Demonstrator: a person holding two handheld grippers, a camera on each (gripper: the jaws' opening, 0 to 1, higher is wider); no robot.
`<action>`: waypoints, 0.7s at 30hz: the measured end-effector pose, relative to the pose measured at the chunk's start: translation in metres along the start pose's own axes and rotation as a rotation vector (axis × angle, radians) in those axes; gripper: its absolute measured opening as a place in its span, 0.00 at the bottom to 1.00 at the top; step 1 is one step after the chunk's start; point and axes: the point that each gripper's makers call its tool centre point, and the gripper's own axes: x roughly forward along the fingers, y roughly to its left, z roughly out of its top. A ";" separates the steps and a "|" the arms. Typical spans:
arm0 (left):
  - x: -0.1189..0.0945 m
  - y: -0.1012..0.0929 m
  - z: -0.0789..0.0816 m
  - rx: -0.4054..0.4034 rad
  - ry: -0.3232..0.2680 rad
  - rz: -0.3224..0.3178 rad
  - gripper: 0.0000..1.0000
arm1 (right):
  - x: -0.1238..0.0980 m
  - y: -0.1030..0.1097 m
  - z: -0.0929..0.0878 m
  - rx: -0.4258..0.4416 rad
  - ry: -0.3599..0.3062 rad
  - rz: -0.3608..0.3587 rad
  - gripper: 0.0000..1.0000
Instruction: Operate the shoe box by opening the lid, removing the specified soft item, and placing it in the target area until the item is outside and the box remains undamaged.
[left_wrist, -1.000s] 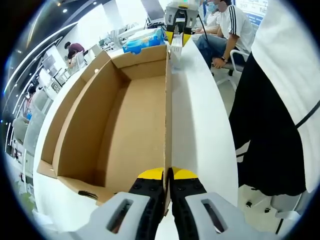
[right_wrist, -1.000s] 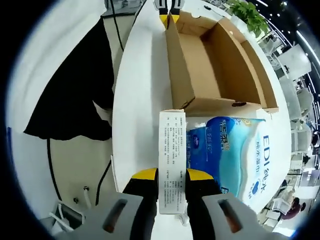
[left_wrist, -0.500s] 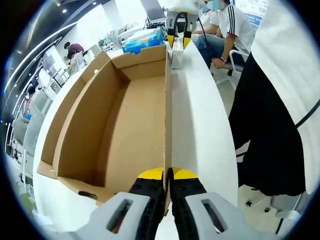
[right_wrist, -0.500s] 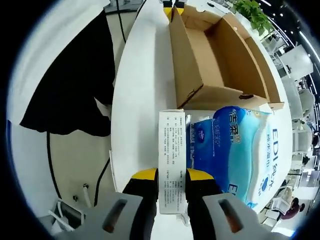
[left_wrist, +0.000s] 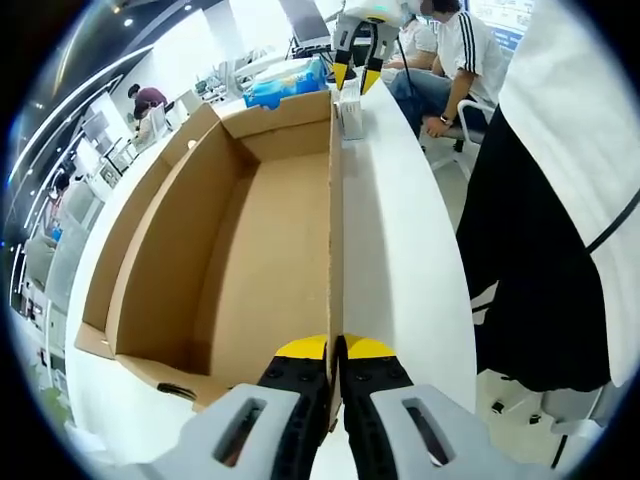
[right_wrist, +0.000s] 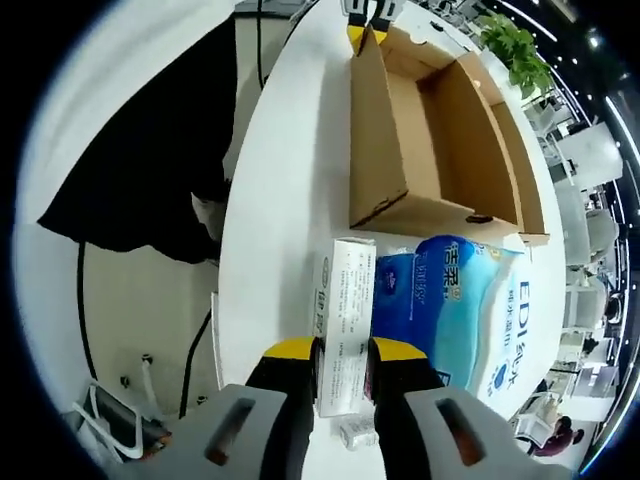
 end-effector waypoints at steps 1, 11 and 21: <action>0.000 0.000 0.000 0.000 0.000 0.000 0.02 | 0.000 -0.001 0.000 -0.004 -0.004 -0.007 0.19; 0.000 0.000 0.000 0.000 0.002 0.004 0.03 | 0.001 -0.005 0.000 -0.078 0.020 -0.041 0.19; -0.001 0.000 0.001 0.003 0.002 0.003 0.03 | -0.017 -0.003 0.016 0.049 -0.034 -0.081 0.37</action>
